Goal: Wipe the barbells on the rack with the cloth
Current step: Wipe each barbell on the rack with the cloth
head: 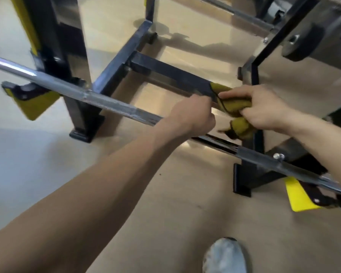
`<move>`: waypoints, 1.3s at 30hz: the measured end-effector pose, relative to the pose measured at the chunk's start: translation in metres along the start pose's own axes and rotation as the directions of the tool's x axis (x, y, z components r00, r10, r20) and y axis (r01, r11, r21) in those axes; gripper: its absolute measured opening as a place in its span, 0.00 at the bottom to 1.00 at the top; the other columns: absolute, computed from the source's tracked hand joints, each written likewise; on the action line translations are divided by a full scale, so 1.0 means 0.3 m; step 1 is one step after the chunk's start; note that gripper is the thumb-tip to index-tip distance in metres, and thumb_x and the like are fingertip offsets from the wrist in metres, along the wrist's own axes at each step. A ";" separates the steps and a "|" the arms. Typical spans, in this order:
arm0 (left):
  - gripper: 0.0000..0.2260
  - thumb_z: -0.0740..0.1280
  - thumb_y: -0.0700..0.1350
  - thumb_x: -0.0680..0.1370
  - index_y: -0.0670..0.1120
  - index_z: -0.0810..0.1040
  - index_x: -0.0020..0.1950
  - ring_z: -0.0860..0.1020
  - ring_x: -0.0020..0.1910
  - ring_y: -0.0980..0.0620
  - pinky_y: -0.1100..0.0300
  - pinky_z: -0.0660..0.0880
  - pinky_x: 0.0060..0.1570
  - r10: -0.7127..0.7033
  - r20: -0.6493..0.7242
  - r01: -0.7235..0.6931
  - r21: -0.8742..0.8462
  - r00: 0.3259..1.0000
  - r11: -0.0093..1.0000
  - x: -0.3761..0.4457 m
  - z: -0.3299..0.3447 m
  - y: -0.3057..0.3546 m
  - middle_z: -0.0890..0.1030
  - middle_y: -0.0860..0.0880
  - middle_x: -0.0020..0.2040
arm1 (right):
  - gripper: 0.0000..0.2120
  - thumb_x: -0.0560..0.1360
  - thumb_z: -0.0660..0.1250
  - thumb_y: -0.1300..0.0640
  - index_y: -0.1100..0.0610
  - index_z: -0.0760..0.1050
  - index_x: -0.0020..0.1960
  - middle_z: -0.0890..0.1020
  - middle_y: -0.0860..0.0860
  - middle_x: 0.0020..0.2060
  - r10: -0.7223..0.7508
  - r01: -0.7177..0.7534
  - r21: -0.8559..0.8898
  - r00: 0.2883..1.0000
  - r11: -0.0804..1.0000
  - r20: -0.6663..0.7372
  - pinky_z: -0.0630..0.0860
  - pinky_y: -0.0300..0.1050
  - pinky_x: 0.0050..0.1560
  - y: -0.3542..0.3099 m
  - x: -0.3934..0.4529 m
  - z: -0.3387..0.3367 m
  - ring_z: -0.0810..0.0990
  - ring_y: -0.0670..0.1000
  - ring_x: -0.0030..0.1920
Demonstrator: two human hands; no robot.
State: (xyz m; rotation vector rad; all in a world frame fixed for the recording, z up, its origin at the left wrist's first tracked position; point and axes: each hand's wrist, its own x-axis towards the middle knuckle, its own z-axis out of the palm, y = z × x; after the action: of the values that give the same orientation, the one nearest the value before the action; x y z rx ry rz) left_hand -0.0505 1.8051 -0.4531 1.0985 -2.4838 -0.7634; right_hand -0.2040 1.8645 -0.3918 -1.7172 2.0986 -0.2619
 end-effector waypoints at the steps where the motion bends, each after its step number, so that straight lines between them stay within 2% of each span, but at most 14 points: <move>1: 0.05 0.61 0.45 0.79 0.45 0.74 0.46 0.76 0.41 0.47 0.53 0.75 0.44 -0.026 0.110 0.022 0.036 0.994 0.999 0.020 0.036 0.045 0.76 0.48 0.41 | 0.34 0.73 0.61 0.73 0.41 0.72 0.69 0.72 0.43 0.62 0.034 -0.033 -0.031 0.999 0.999 0.028 0.68 0.34 0.55 0.038 -0.047 -0.034 0.72 0.45 0.59; 5: 0.13 0.62 0.48 0.80 0.48 0.70 0.36 0.75 0.38 0.50 0.53 0.75 0.42 -0.018 0.345 -0.009 0.077 0.938 0.997 0.056 0.154 0.123 0.77 0.48 0.38 | 0.44 0.73 0.65 0.70 0.34 0.55 0.76 0.68 0.43 0.67 0.137 -0.090 -0.183 0.954 0.979 0.266 0.73 0.32 0.47 0.147 -0.201 -0.111 0.76 0.41 0.52; 10: 0.19 0.54 0.49 0.84 0.42 0.75 0.40 0.80 0.31 0.48 0.56 0.78 0.37 -0.093 0.524 0.103 0.010 0.847 0.995 0.060 0.188 0.110 0.82 0.44 0.34 | 0.52 0.71 0.75 0.46 0.39 0.39 0.79 0.61 0.41 0.73 0.219 -0.183 -0.120 0.814 0.976 0.539 0.65 0.36 0.64 0.260 -0.273 -0.013 0.66 0.44 0.68; 14: 0.21 0.53 0.51 0.84 0.41 0.77 0.41 0.77 0.31 0.47 0.54 0.76 0.38 -0.145 0.537 0.138 0.054 0.831 0.989 0.067 0.186 0.117 0.81 0.44 0.34 | 0.43 0.66 0.76 0.39 0.39 0.57 0.75 0.74 0.41 0.63 0.058 -0.028 -0.097 0.943 0.995 0.329 0.70 0.37 0.62 0.354 -0.235 0.030 0.75 0.45 0.62; 16: 0.21 0.54 0.52 0.83 0.41 0.78 0.40 0.78 0.30 0.48 0.54 0.78 0.41 -0.167 0.506 0.137 0.095 0.846 0.986 0.064 0.193 0.124 0.81 0.45 0.32 | 0.35 0.68 0.73 0.37 0.38 0.61 0.70 0.77 0.41 0.56 0.015 0.054 -0.200 0.944 0.978 0.329 0.70 0.31 0.52 0.399 -0.226 0.054 0.77 0.43 0.54; 19: 0.21 0.54 0.52 0.82 0.41 0.79 0.40 0.79 0.30 0.48 0.55 0.77 0.39 -0.181 0.487 0.131 0.135 0.855 0.982 0.062 0.202 0.128 0.81 0.46 0.32 | 0.28 0.69 0.67 0.31 0.45 0.67 0.62 0.79 0.42 0.45 -0.031 0.070 -0.130 0.959 0.989 0.282 0.72 0.34 0.44 0.405 -0.199 0.136 0.77 0.45 0.45; 24: 0.21 0.53 0.52 0.84 0.44 0.77 0.40 0.79 0.30 0.50 0.57 0.76 0.36 -0.182 0.485 0.105 0.181 0.856 0.978 0.069 0.213 0.128 0.79 0.47 0.32 | 0.25 0.71 0.67 0.33 0.48 0.74 0.61 0.82 0.45 0.49 -0.183 0.186 0.001 0.967 0.983 0.176 0.78 0.46 0.51 0.273 -0.108 0.249 0.80 0.48 0.49; 27: 0.20 0.54 0.50 0.84 0.44 0.77 0.39 0.79 0.30 0.50 0.57 0.76 0.36 -0.168 0.468 0.101 0.165 0.868 0.981 0.066 0.209 0.121 0.79 0.47 0.31 | 0.18 0.74 0.66 0.36 0.47 0.71 0.54 0.77 0.41 0.41 -0.157 0.190 -0.185 0.971 0.964 0.179 0.71 0.37 0.38 0.287 -0.124 0.211 0.76 0.44 0.41; 29: 0.19 0.54 0.49 0.84 0.44 0.76 0.38 0.79 0.30 0.51 0.57 0.76 0.36 -0.147 0.425 0.081 0.170 0.893 0.982 0.056 0.209 0.119 0.80 0.48 0.31 | 0.15 0.74 0.65 0.36 0.46 0.69 0.50 0.73 0.42 0.36 -0.147 0.198 -0.380 0.976 0.903 0.160 0.67 0.42 0.35 0.349 -0.171 0.166 0.75 0.49 0.38; 32: 0.19 0.55 0.48 0.83 0.43 0.76 0.36 0.79 0.29 0.50 0.56 0.75 0.36 -0.137 0.379 0.066 0.196 0.915 0.978 0.050 0.215 0.115 0.80 0.49 0.29 | 0.20 0.67 0.61 0.35 0.49 0.77 0.49 0.76 0.51 0.44 -0.163 0.190 -0.674 0.981 0.714 0.103 0.68 0.51 0.48 0.442 -0.239 0.108 0.72 0.56 0.51; 34: 0.20 0.55 0.49 0.83 0.44 0.76 0.36 0.79 0.29 0.50 0.55 0.77 0.38 -0.134 0.379 0.063 0.193 0.916 0.979 0.050 0.214 0.110 0.80 0.49 0.28 | 0.25 0.65 0.59 0.32 0.48 0.80 0.50 0.72 0.53 0.52 -0.044 0.117 -0.813 0.993 0.570 0.113 0.64 0.54 0.53 0.457 -0.285 0.058 0.66 0.57 0.55; 36: 0.19 0.55 0.49 0.82 0.45 0.76 0.35 0.79 0.28 0.50 0.54 0.79 0.42 -0.121 0.363 0.055 0.187 0.924 0.981 0.049 0.213 0.109 0.80 0.49 0.27 | 0.28 0.67 0.63 0.32 0.46 0.77 0.61 0.67 0.53 0.57 0.052 0.119 -0.897 0.986 0.425 0.156 0.63 0.52 0.56 0.470 -0.330 0.012 0.63 0.56 0.59; 38: 0.19 0.56 0.49 0.82 0.46 0.75 0.34 0.79 0.28 0.50 0.52 0.80 0.44 -0.106 0.335 0.044 0.187 0.936 0.981 0.046 0.211 0.110 0.80 0.50 0.26 | 0.37 0.71 0.69 0.39 0.47 0.61 0.76 0.66 0.53 0.61 0.060 0.116 -0.874 0.985 0.472 0.164 0.66 0.49 0.61 0.481 -0.371 0.002 0.64 0.55 0.62; 39: 0.19 0.56 0.49 0.82 0.46 0.75 0.34 0.78 0.28 0.51 0.51 0.80 0.45 -0.106 0.326 0.046 0.187 0.939 0.981 0.046 0.211 0.111 0.79 0.50 0.26 | 0.43 0.71 0.73 0.46 0.49 0.54 0.79 0.68 0.53 0.62 0.040 0.052 -0.778 0.994 0.626 0.099 0.69 0.48 0.61 0.481 -0.390 0.012 0.67 0.54 0.62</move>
State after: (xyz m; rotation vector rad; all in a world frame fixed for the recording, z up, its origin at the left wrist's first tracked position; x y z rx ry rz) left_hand -0.1095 1.8349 -0.4836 1.2195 -2.8553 -0.8243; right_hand -0.3130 2.0101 -0.4294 -2.1031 2.2760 0.8811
